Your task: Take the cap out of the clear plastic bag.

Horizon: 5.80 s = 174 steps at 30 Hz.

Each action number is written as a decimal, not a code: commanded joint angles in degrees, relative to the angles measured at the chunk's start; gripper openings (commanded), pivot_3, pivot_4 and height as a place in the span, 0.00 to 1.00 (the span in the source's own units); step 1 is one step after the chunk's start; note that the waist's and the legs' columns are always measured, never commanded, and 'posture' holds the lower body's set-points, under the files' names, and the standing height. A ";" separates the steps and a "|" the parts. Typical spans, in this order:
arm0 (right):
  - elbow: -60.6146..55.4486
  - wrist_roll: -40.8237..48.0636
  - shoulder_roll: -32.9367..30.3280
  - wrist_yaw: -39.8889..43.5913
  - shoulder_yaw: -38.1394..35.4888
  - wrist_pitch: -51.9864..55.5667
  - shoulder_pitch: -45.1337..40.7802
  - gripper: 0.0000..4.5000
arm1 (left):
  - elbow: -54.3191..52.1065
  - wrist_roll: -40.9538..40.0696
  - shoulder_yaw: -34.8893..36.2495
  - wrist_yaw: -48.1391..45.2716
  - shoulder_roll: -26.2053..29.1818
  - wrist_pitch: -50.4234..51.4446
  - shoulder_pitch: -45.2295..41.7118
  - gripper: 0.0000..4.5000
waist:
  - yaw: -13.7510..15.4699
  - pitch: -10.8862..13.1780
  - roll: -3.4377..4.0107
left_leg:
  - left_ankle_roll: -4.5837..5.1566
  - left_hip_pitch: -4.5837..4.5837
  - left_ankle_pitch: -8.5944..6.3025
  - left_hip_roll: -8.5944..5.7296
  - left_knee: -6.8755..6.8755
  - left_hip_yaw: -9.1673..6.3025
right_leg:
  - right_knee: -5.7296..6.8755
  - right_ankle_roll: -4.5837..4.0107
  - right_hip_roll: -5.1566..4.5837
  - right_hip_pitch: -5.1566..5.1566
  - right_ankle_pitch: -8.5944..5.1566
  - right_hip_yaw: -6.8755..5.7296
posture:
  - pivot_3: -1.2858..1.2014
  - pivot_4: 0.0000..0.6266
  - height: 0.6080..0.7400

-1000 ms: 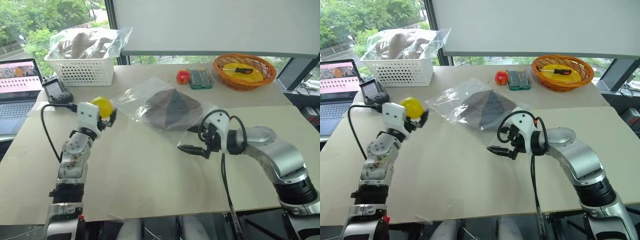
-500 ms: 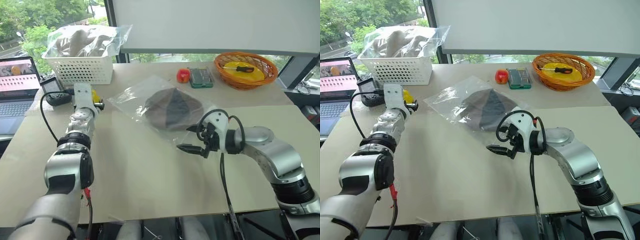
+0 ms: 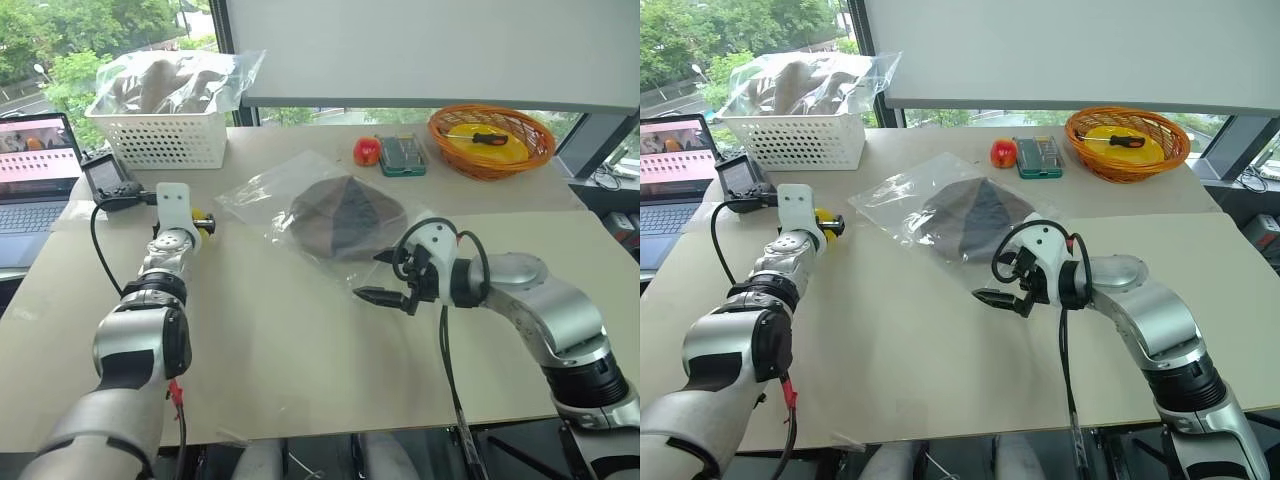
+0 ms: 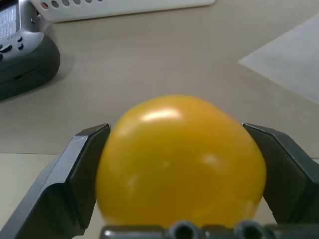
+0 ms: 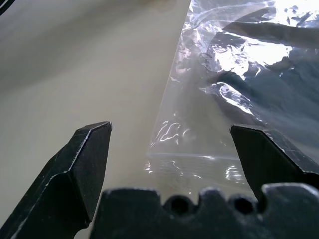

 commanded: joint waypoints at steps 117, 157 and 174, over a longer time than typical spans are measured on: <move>19.53 -64.50 18.65 -5.55 17.82 -33.90 -5.96 0.40 | -113.65 -40.79 -7.23 -38.88 19.64 40.64 50.59 1.00 | -1.60 0.07 0.10 | -0.02 0.70 0.00 0.23 -0.11 0.27 | 0.22 -0.30 0.24 0.28 -0.16 0.44 | 0.52 0.24 0.97; 63.89 -66.43 6.66 -27.40 19.88 -71.90 -22.95 0.31 | -113.99 -40.13 -7.73 -37.07 19.18 40.38 51.47 1.00 | -2.47 0.09 0.06 | -0.01 0.71 0.00 0.23 -0.22 0.31 | 0.16 -0.40 0.23 0.30 -0.18 0.47 | 0.52 0.24 0.97; 61.30 -64.67 7.15 -25.29 19.11 -71.25 -20.88 0.00 | -113.44 -39.62 -8.48 -37.15 18.79 40.30 50.88 1.00 | -2.56 0.09 0.06 | -0.01 0.72 0.00 0.23 -0.22 0.31 | 0.17 -0.40 0.24 0.30 -0.18 0.46 | 0.52 0.24 0.97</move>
